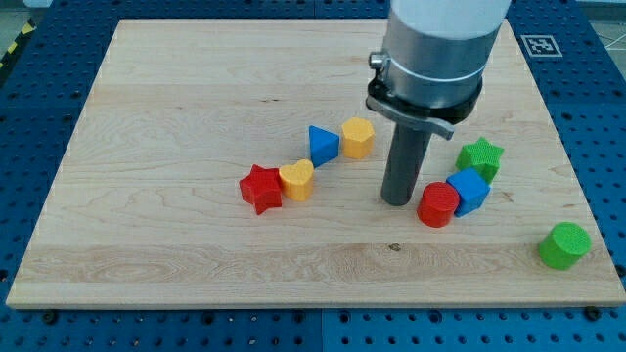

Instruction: Push the red circle towards the green circle

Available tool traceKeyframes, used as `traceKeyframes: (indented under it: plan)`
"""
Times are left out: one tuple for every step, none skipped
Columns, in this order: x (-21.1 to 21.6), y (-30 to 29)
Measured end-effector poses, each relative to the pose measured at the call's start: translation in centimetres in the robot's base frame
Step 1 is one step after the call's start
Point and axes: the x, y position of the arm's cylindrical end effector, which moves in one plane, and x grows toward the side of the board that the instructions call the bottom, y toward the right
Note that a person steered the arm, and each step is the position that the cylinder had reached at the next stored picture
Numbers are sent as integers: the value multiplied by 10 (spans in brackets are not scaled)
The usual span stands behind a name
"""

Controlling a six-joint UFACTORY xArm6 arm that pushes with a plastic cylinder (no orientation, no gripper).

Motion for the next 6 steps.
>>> traceKeyframes:
  plan:
    - [4,15]
    - [23,16]
    - [40,26]
    - [52,32]
    - [53,53]
    - [53,64]
